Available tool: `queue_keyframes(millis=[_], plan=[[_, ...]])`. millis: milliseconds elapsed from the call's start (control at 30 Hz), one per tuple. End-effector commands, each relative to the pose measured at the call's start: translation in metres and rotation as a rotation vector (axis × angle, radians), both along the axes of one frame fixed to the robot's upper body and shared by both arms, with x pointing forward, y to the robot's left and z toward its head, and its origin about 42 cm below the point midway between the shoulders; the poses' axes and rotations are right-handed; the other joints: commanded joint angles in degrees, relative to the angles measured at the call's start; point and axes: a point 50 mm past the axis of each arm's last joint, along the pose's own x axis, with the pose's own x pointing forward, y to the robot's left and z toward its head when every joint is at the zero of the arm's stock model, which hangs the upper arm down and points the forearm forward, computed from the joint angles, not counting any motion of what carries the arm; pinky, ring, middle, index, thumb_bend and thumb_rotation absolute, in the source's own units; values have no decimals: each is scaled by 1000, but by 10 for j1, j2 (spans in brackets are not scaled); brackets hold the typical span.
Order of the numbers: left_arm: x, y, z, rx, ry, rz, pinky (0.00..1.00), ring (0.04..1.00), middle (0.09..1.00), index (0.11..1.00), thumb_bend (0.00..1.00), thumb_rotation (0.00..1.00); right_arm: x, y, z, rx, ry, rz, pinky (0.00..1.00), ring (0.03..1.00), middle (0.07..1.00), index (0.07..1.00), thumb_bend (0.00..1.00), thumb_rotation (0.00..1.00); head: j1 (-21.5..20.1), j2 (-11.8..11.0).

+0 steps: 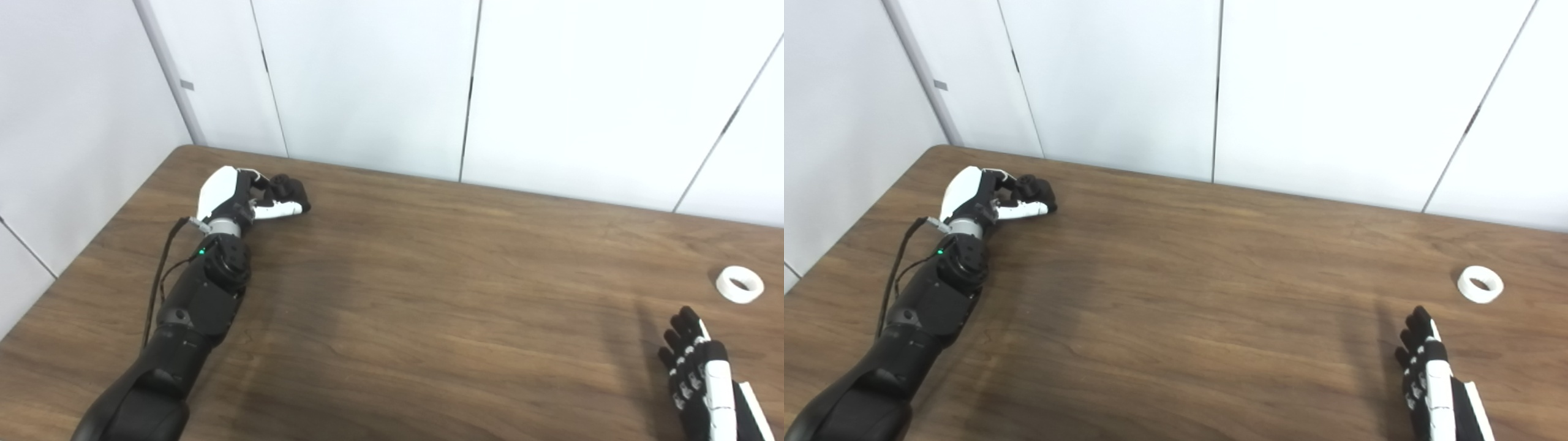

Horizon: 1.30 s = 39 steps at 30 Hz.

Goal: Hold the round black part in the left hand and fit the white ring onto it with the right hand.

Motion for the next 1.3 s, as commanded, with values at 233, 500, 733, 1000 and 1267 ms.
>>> queue_keyframes(millis=[233,500,733,1000,1267], plan=[[-7,-13,35,71,-117,-103,844,861,743,485,524,53,-4,2,3,0,-32,0,1000,1000,1000,1000,477,1000,-7,2],[-36,-51,48,106,-116,-214,843,895,758,486,524,59,-5,7,3,-15,-29,0,1000,1000,1000,1000,486,1000,-19,5],[-63,-84,60,134,-117,-306,934,877,745,485,525,58,-6,12,2,-10,-36,6,1000,1000,1000,1000,485,1000,-42,13],[-96,-133,66,187,-121,-476,979,843,743,484,524,56,-6,19,1,-11,-40,-1,1000,1000,1000,1000,513,1000,-73,26],[-133,-181,59,237,-164,-664,984,836,748,483,524,56,-4,25,3,-28,-44,-3,1000,1000,1000,1000,568,1000,-101,40]])
